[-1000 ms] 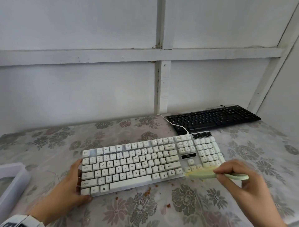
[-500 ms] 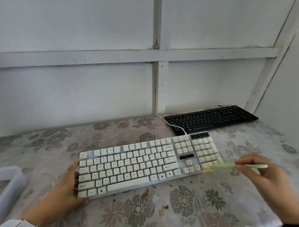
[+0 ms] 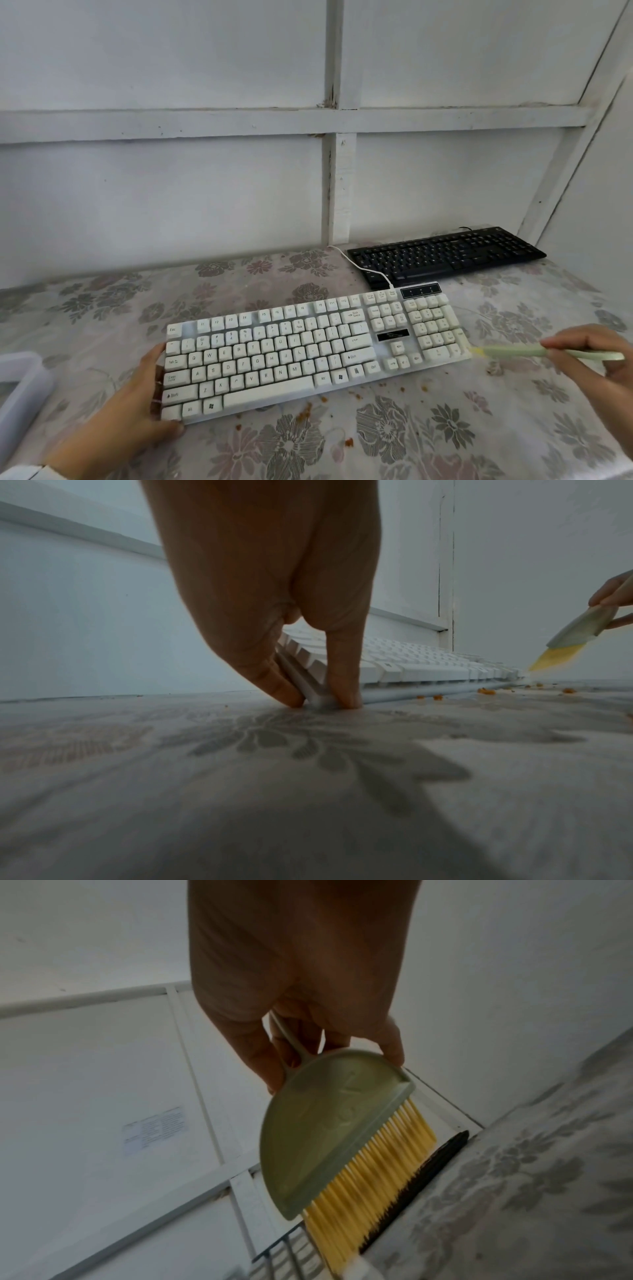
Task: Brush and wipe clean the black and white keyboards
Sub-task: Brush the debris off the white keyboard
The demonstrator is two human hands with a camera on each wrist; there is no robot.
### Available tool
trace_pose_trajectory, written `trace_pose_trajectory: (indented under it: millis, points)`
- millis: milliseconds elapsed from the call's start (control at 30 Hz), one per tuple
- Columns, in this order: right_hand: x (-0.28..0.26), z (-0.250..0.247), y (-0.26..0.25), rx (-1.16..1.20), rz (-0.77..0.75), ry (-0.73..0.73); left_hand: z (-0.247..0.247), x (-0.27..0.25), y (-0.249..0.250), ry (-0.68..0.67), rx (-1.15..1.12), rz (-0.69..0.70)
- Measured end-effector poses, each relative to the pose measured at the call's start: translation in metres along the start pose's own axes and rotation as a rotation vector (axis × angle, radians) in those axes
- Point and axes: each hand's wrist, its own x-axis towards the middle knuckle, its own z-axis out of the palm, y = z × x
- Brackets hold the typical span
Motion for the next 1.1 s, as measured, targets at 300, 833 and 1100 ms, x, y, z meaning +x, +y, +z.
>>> trace_pose_trajectory:
  millis: [300, 833, 1100]
  points:
    - [-0.006, 0.01, -0.01, -0.04, -0.01, -0.005, -0.003, 0.0, 0.008, -0.058, -0.088, -0.061]
    - [-0.017, 0.009, -0.065, 0.082, 0.074, -0.302, -0.019, 0.007, 0.022, -0.247, -0.115, -0.172]
    - [-0.023, 0.008, -0.078, 0.044, 0.17, -0.342, -0.013, 0.002, 0.034, -0.173, 0.061, -0.147]
